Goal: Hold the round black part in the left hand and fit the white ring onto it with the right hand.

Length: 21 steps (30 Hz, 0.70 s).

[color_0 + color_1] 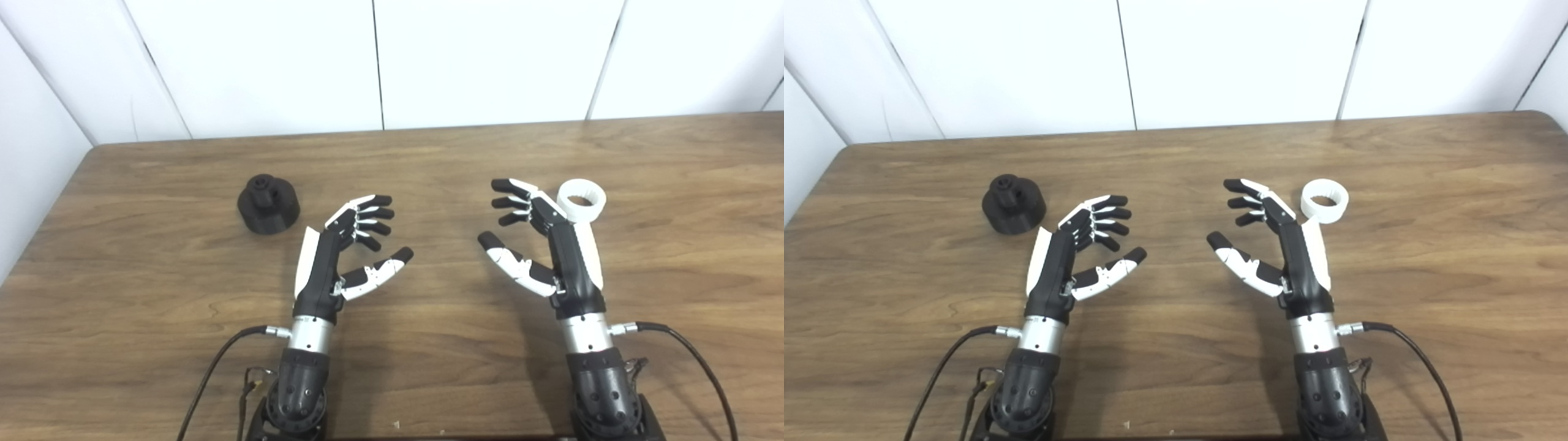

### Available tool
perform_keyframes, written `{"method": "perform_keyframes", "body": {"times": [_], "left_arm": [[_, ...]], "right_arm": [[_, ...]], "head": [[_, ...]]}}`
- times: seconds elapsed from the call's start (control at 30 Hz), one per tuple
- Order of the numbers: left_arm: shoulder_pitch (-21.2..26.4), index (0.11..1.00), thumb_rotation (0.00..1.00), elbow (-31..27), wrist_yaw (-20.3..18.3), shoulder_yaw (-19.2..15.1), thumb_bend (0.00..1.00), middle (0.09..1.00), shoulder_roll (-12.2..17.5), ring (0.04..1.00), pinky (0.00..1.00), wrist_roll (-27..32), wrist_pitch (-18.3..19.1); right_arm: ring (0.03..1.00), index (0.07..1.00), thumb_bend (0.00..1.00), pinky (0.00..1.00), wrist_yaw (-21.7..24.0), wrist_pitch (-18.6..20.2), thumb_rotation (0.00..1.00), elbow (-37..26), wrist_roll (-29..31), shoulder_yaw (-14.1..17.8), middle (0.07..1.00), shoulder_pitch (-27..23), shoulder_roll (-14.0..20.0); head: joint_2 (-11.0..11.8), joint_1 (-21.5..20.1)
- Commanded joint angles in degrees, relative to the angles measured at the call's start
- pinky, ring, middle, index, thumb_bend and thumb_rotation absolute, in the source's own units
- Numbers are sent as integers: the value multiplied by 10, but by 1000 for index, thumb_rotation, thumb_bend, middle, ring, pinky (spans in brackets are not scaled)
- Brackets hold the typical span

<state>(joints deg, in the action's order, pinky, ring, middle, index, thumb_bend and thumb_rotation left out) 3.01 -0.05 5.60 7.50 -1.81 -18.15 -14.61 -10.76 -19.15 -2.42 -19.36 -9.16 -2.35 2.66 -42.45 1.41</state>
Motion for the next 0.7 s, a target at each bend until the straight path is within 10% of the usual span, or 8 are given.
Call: {"method": "perform_keyframes", "body": {"times": [0.0, 0.67], "left_arm": [[13, 708, 148, -20, 6, -1, 642, 684, 0, 604, 472, -4, -11], [17, 713, 140, -13, 2, -1, 640, 684, 4, 603, 470, -2, -11]], "right_arm": [[697, 747, 542, 567, 5, -20, 407, 35, 2, -14, 781, 37, -15], [690, 741, 523, 555, 1, -34, 376, 45, 3, -10, 777, 30, -18]], "head": [[-1, 0], [7, 25]]}}
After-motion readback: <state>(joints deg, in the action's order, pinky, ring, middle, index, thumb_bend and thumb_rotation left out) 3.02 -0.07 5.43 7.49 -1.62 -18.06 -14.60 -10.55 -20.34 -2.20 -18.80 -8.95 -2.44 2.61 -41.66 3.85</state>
